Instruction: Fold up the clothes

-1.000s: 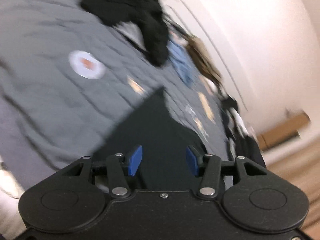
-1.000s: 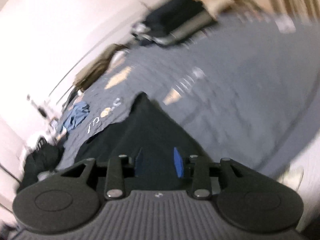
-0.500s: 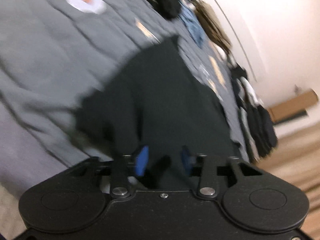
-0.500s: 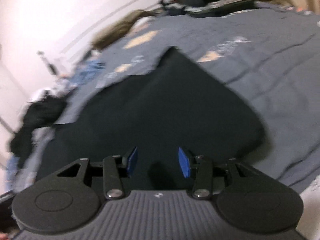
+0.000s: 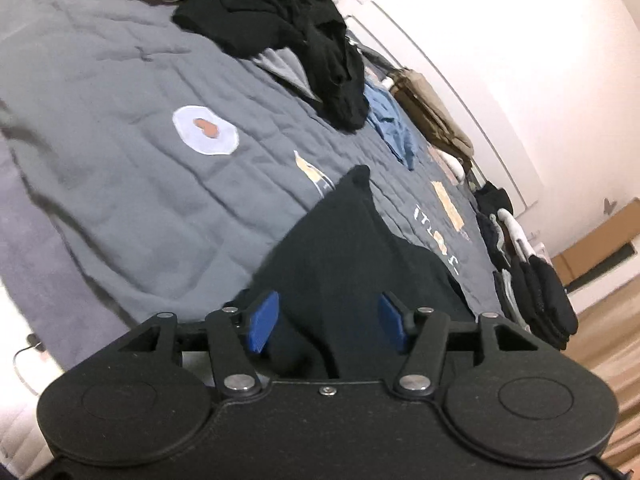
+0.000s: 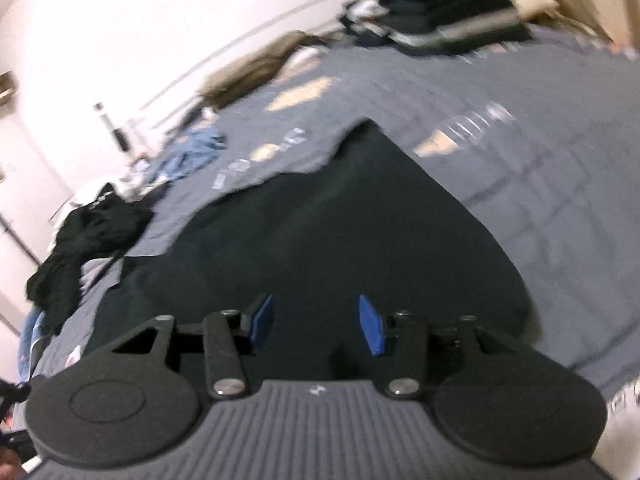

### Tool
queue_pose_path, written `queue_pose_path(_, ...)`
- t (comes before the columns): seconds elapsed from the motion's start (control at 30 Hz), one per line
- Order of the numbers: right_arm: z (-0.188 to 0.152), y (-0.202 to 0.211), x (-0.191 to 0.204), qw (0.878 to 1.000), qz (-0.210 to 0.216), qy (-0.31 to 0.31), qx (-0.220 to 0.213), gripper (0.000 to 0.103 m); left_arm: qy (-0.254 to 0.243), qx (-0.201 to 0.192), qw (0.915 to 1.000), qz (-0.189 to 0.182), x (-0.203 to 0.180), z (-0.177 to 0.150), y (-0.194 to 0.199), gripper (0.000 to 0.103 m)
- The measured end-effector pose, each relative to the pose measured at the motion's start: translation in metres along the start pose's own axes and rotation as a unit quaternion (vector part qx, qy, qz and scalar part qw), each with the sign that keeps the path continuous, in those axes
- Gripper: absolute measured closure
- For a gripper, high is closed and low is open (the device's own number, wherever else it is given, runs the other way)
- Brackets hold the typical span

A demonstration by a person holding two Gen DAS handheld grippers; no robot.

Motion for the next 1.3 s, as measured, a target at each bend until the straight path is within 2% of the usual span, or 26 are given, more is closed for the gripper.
queue_pose_path(0.2, 0.009, 0.002, 0.046, 0.997, 0.038, 0.064, 0.017, 0.048, 0.027, 0.002, 0.9988, 0.040, 0.028, -0.001, 0.003, 0.048)
queue_pose_path(0.27, 0.011, -0.004, 0.062, 0.996, 0.044, 0.077, 0.024, 0.047, 0.027, -0.001, 0.9986, 0.046, 0.033, -0.001, 0.006, 0.041)
queue_pose_path(0.57, 0.003, -0.040, 0.115, 0.988, 0.055, 0.129, 0.059, 0.045, 0.010, 0.006, 0.9994, 0.034, 0.032, -0.011, 0.005, 0.040)
queue_pose_path(0.7, -0.002, -0.044, 0.117, 0.989, 0.071, 0.121, 0.055, 0.044, 0.012, 0.009, 0.9993, 0.034, 0.033, -0.018, 0.000, 0.040)
queue_pose_path(0.87, -0.009, -0.049, 0.105, 0.989, 0.086, 0.091, 0.074, 0.044, 0.021, 0.015, 0.9991, 0.034, 0.033, -0.028, -0.007, 0.040)
queue_pose_path(1.07, -0.013, -0.042, 0.108, 0.988, 0.106, 0.089, 0.071, 0.044, 0.036, 0.009, 0.9991, 0.018, 0.029, -0.032, -0.016, 0.040)
queue_pose_path(1.3, -0.014, -0.040, 0.112, 0.987, 0.103, 0.104, 0.067, 0.044, -0.001, -0.013, 0.9997, 0.022, 0.010, -0.034, -0.025, 0.042)
Point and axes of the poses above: each gripper's, at about its wrist camera, not at the fingertips, and y roughly against the way its jaws point, x to its left, z to its top, the point moved 7 cm from there along -y, roughly the way its jaws point, and after that the axes turned 7 degrees about x, right-handed, at the moved point
